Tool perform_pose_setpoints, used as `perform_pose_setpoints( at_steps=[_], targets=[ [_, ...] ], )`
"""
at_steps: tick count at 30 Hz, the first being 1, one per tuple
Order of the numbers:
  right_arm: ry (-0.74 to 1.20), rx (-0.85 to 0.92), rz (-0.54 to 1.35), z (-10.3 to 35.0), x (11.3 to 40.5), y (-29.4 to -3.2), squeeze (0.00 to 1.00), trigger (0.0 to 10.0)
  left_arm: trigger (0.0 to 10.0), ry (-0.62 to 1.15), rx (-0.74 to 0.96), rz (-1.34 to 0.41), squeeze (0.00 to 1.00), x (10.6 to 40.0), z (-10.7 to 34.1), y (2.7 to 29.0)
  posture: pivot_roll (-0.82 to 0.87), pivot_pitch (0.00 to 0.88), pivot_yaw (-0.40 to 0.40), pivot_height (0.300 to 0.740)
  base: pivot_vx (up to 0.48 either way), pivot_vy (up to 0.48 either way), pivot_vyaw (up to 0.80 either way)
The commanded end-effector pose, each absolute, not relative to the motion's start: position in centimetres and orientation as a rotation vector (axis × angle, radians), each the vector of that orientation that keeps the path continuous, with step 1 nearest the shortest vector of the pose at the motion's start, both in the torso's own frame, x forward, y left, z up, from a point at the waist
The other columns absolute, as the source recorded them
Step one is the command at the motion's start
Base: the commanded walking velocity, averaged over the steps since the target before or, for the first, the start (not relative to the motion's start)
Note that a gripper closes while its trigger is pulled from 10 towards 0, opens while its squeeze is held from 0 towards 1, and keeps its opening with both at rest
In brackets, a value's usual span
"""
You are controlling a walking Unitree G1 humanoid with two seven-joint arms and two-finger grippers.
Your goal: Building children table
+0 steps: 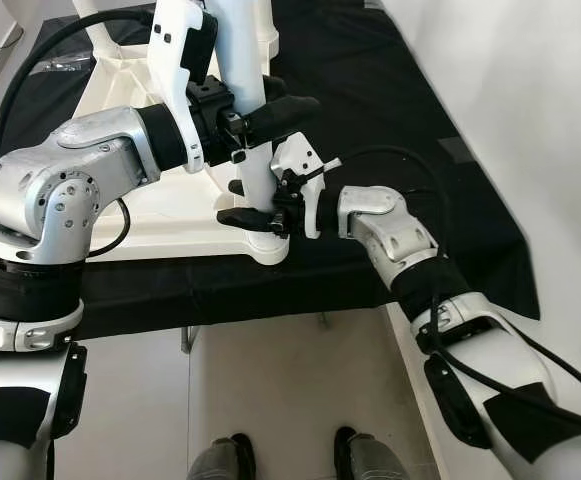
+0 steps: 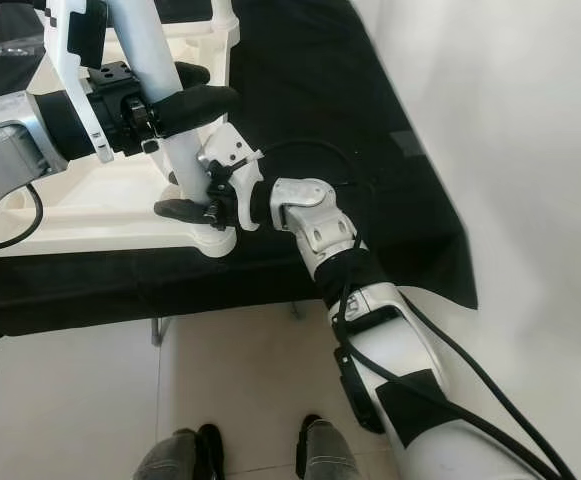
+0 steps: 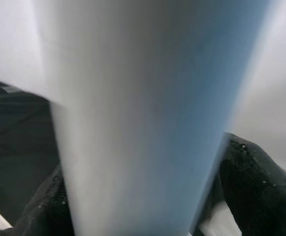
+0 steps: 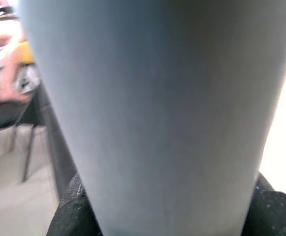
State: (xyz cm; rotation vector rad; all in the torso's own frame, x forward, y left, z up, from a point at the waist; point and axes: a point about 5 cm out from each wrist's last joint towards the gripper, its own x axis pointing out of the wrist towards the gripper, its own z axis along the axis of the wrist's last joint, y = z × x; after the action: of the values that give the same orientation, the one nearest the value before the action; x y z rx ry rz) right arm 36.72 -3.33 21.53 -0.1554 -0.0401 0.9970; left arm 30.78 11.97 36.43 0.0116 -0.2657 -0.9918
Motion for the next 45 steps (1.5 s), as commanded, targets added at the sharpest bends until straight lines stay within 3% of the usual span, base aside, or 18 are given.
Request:
perform_pose_setpoints(
  at_steps=[1,2,4,14,15,16,18,19,22,25,26,27,34,40,41,42,43,45],
  targets=[
    [0.177,-0.128,0.637,15.2,35.0,-4.6,0.0,0.0,10.0,-0.288,-0.042,-0.934,0.0,30.5,36.6,13.1,0.0,0.225,0.019,0.74,0.0,0.0,0.0],
    [0.183,-0.13,0.438,13.8,33.4,-5.5,0.0,0.0,10.0,-0.293,-0.078,-0.893,0.0,30.6,36.5,13.8,0.0,0.225,0.019,0.74,0.0,0.0,0.0],
    [0.209,-0.086,0.33,12.6,31.4,-4.5,0.0,0.0,10.0,-0.288,-0.132,-0.822,0.0,30.6,35.5,15.1,0.0,0.239,0.042,0.74,0.0,0.0,0.0],
    [0.134,-0.024,0.31,15.2,35.8,-3.0,0.0,0.0,10.0,-0.205,-0.233,-0.653,0.0,28.8,29.7,16.9,0.01,0.193,0.026,0.74,0.0,0.0,0.0],
    [0.136,-0.023,0.327,15.4,35.9,-2.7,0.0,3.1,10.0,-0.195,-0.245,-0.622,0.0,28.4,28.9,17.2,0.02,0.188,0.022,0.74,0.0,0.0,0.0],
    [0.151,-0.019,0.351,15.5,35.7,-2.4,0.0,10.0,10.0,-0.182,-0.258,-0.594,0.0,27.9,28.0,17.3,0.02,0.185,0.019,0.74,0.0,0.0,0.0],
    [0.155,0.016,0.367,15.6,35.4,-2.2,0.0,10.0,10.0,-0.168,-0.266,-0.574,0.0,27.4,27.3,17.4,0.02,0.184,0.018,0.74,0.0,0.0,0.0],
    [0.142,0.021,0.406,15.9,35.4,-2.0,1.0,10.0,10.0,-0.149,-0.266,-0.549,0.0,26.6,26.2,17.4,0.03,0.18,0.015,0.74,0.0,0.0,0.0],
    [0.103,0.099,0.468,17.1,35.5,-1.7,1.0,10.0,10.0,-0.12,-0.271,-0.517,0.0,25.1,24.5,17.3,0.03,0.173,0.009,0.74,0.0,0.0,0.0],
    [0.029,0.187,0.645,19.0,36.0,-1.1,1.0,10.0,10.0,-0.119,-0.263,-0.46,0.0,23.7,23.4,17.3,0.04,0.162,0.004,0.74,0.0,0.0,0.0],
    [-0.006,0.201,0.714,19.7,36.2,-0.9,0.63,10.0,10.0,-0.12,-0.258,-0.445,0.0,23.2,23.2,17.2,0.04,0.161,0.003,0.74,0.0,0.0,0.0],
    [-0.029,0.199,0.838,20.3,36.2,-0.8,0.0,10.0,10.0,-0.114,-0.238,-0.435,0.0,22.7,22.7,17.1,0.05,0.155,-0.001,0.74,0.0,0.0,0.0],
    [-0.043,-0.128,1.168,20.2,36.3,-1.4,0.0,10.0,10.0,-0.006,-0.085,-0.491,0.0,20.6,20.0,16.0,0.06,0.145,-0.006,0.74,0.0,0.0,0.0],
    [-0.02,-0.131,1.212,20.5,36.7,-1.6,0.0,10.0,10.0,0.01,-0.085,-0.499,0.0,20.0,19.3,15.6,0.07,0.136,-0.01,0.74,0.0,0.0,0.0],
    [-0.015,-0.135,1.206,20.7,37.0,-1.7,0.0,7.6,10.0,0.022,-0.084,-0.508,0.0,19.8,18.9,15.2,0.08,0.134,-0.013,0.74,0.0,0.0,0.0],
    [-0.015,-0.135,1.206,20.7,37.0,-1.7,0.0,7.6,10.0,0.022,-0.084,-0.508,0.0,19.8,18.9,15.2,0.08,0.134,-0.013,0.74,0.0,0.0,0.0],
    [-0.015,-0.143,1.202,20.8,37.2,-1.8,0.0,0.0,10.0,0.038,-0.087,-0.518,0.0,19.5,18.4,14.9,0.08,0.134,-0.014,0.74,0.0,0.0,0.0],
    [-0.015,-0.147,1.199,20.9,37.4,-1.8,0.0,0.0,10.0,0.057,-0.098,-0.528,0.0,19.1,17.8,14.6,0.07,0.132,-0.012,0.74,0.0,0.0,0.0]
  ],
)
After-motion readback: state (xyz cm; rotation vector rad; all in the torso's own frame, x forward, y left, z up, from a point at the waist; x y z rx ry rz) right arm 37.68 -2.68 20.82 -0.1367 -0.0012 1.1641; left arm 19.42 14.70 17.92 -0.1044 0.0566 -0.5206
